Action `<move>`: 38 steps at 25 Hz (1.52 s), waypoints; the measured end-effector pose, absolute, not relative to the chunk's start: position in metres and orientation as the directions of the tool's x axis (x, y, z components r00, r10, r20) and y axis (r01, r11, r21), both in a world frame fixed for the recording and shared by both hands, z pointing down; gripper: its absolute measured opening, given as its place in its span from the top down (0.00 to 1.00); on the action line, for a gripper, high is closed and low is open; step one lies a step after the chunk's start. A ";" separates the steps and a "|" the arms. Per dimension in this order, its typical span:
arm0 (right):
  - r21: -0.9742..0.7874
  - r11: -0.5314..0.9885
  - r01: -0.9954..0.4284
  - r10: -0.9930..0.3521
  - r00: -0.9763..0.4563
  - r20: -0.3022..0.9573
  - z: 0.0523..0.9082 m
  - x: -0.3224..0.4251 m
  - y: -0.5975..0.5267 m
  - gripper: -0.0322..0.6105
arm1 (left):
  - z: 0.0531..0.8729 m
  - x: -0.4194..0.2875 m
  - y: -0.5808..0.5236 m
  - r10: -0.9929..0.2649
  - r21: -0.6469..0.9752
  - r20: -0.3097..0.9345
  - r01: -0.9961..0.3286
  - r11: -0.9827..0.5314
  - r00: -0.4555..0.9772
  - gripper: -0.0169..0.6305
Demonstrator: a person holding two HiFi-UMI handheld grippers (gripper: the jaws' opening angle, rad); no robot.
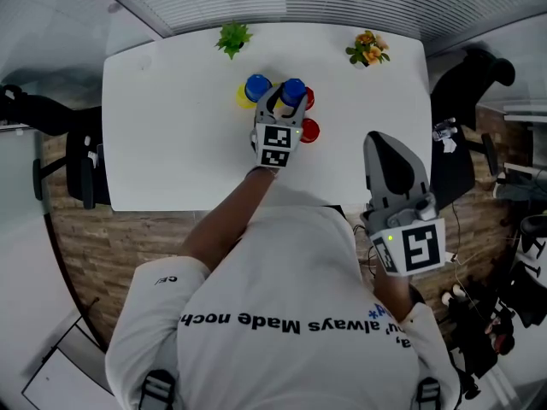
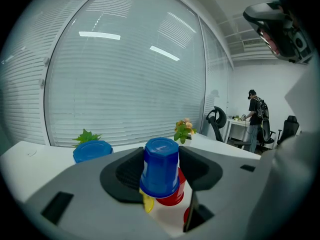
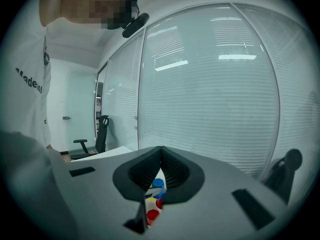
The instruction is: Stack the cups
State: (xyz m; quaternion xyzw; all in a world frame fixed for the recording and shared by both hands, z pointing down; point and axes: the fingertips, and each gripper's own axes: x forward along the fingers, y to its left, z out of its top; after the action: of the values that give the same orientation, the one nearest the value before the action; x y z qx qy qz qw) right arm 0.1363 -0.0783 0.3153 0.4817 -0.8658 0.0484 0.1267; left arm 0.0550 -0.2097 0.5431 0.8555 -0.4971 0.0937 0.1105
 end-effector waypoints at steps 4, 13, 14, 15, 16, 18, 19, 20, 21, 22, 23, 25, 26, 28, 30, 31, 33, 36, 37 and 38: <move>0.035 0.532 -0.846 -0.821 -0.505 0.266 0.317 0.136 -0.080 0.94 | 0.544 0.057 -0.212 -0.830 0.077 0.265 -0.869 -0.489 0.491 0.60; 0.038 0.526 -0.849 -0.825 -0.499 0.264 0.316 0.136 -0.078 0.94 | 0.546 0.058 -0.213 -0.825 0.086 0.259 -0.862 -0.499 0.503 0.60; 0.038 0.526 -0.850 -0.826 -0.499 0.264 0.316 0.136 -0.077 0.94 | 0.547 0.058 -0.212 -0.820 0.091 0.260 -0.859 -0.505 0.510 0.60; 0.038 0.525 -0.850 -0.826 -0.499 0.263 0.316 0.135 -0.077 0.94 | 0.548 0.059 -0.210 -0.817 0.094 0.260 -0.855 -0.510 0.515 0.59; 0.038 0.525 -0.850 -0.827 -0.499 0.261 0.315 0.135 -0.076 0.94 | 0.548 0.059 -0.208 -0.814 0.095 0.260 -0.853 -0.514 0.520 0.58; 0.039 0.524 -0.851 -0.828 -0.498 0.257 0.314 0.135 -0.075 0.94 | 0.548 0.059 -0.203 -0.809 0.096 0.262 -0.849 -0.520 0.526 0.57; 0.040 0.524 -0.851 -0.828 -0.498 0.257 0.313 0.135 -0.074 0.94 | 0.548 0.058 -0.199 -0.808 0.096 0.262 -0.847 -0.523 0.528 0.56; 0.040 0.524 -0.851 -0.829 -0.498 0.256 0.313 0.135 -0.073 0.94 | 0.548 0.057 -0.196 -0.806 0.097 0.263 -0.846 -0.525 0.530 0.56; 0.039 0.523 -0.851 -0.829 -0.498 0.256 0.312 0.135 -0.072 0.94 | 0.548 0.056 -0.192 -0.805 0.097 0.263 -0.844 -0.527 0.532 0.56; 0.038 0.523 -0.851 -0.829 -0.498 0.255 0.313 0.135 -0.071 0.94 | 0.548 0.055 -0.188 -0.803 0.098 0.263 -0.843 -0.529 0.535 0.55; 0.037 0.524 -0.851 -0.829 -0.499 0.254 0.313 0.135 -0.070 0.94 | 0.549 0.053 -0.183 -0.801 0.099 0.265 -0.841 -0.532 0.538 0.55; 0.035 0.524 -0.851 -0.829 -0.500 0.252 0.313 0.134 -0.068 0.94 | 0.551 0.051 -0.174 -0.793 0.099 0.270 -0.835 -0.542 0.547 0.55; 0.034 0.524 -0.851 -0.829 -0.500 0.252 0.314 0.134 -0.068 0.94 | 0.553 0.050 -0.169 -0.787 0.100 0.272 -0.830 -0.549 0.554 0.55; 0.033 0.524 -0.851 -0.829 -0.501 0.251 0.314 0.134 -0.066 0.94 | 0.557 0.050 -0.159 -0.771 0.103 0.278 -0.816 -0.569 0.573 0.54; 0.031 0.525 -0.851 -0.828 -0.502 0.250 0.314 0.133 -0.065 0.94 | 0.563 0.052 -0.148 -0.751 0.108 0.284 -0.798 -0.592 0.596 0.54; 0.030 0.525 -0.851 -0.828 -0.502 0.250 0.315 0.132 -0.064 0.94 | 0.566 0.054 -0.144 -0.740 0.111 0.287 -0.789 -0.605 0.608 0.54; 0.030 0.525 -0.851 -0.828 -0.502 0.251 0.315 0.131 -0.063 0.94 | 0.572 0.059 -0.136 -0.717 0.115 0.293 -0.767 -0.631 0.633 0.53; 0.028 0.522 -0.852 -0.829 -0.499 0.252 0.316 0.132 -0.062 0.94 | 0.579 0.069 -0.127 -0.676 0.121 0.300 -0.730 -0.672 0.673 0.52; 0.027 0.521 -0.853 -0.829 -0.499 0.253 0.316 0.133 -0.062 0.94 | 0.581 0.073 -0.125 -0.662 0.121 0.302 -0.716 -0.687 0.686 0.51; 0.026 0.521 -0.853 -0.829 -0.498 0.254 0.317 0.134 -0.061 0.94 | 0.583 0.077 -0.122 -0.646 0.120 0.305 -0.701 -0.703 0.700 0.51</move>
State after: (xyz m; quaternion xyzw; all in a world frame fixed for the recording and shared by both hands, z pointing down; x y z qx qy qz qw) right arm 0.1335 -0.0611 0.3166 0.4869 -0.8639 0.0514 0.1179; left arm 0.0772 -0.1218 0.5826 0.9147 -0.3683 0.1208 0.1142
